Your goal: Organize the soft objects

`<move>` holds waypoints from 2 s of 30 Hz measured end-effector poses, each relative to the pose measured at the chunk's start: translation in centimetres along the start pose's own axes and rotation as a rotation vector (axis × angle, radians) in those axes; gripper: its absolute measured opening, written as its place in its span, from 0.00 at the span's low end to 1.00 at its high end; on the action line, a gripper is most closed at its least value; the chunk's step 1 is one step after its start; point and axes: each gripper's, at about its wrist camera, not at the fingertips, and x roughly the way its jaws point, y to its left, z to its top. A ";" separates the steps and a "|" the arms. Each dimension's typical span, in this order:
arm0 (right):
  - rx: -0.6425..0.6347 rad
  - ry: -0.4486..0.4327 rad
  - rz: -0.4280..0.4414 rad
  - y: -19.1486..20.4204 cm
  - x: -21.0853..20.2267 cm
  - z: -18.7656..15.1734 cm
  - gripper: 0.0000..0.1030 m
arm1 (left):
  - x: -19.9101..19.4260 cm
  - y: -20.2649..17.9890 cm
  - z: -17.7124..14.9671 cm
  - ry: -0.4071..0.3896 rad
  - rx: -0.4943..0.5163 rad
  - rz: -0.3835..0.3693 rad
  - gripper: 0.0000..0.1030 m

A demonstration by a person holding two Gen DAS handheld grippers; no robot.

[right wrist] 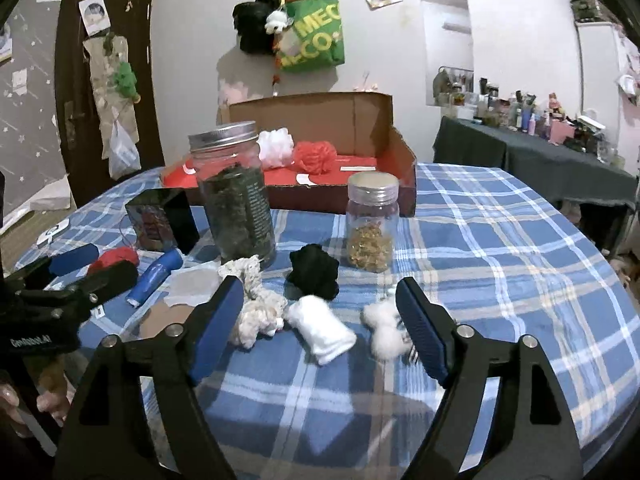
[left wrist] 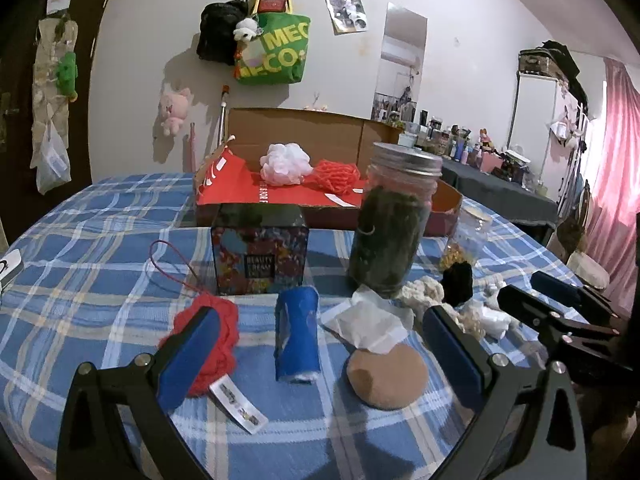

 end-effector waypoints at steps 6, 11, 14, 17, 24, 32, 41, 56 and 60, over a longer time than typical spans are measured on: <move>-0.017 -0.024 -0.032 0.5 -0.3 -1.5 0.79 | -0.4 -0.5 -1.4 -0.041 0.020 0.048 1.00; -0.013 0.009 -0.056 0.6 0.5 -2.8 0.79 | 0.0 -0.8 -2.5 -0.030 0.040 0.074 1.00; -0.009 0.021 -0.065 0.5 0.9 -3.4 0.79 | 0.3 -0.5 -2.7 -0.015 0.036 0.077 1.00; -0.005 0.028 -0.063 0.6 1.0 -3.5 0.79 | 0.3 -0.6 -2.9 -0.025 0.049 0.088 1.00; 0.006 0.025 -0.064 0.1 0.8 -3.1 0.79 | 0.0 -0.1 -2.5 -0.011 0.032 0.082 1.00; 0.041 0.065 -0.089 -2.5 1.6 -1.3 0.79 | 0.5 2.3 -0.1 0.031 0.034 0.137 1.00; 0.052 0.210 -0.108 -5.4 3.9 -0.3 0.79 | 2.9 6.0 1.0 0.159 0.000 0.172 0.92; 0.068 0.158 0.001 -5.3 2.4 0.5 0.37 | 1.7 4.4 1.3 0.144 0.051 0.062 0.43; 0.056 0.139 0.065 -3.7 1.8 1.2 0.37 | 1.2 2.3 1.9 0.123 0.084 0.001 0.43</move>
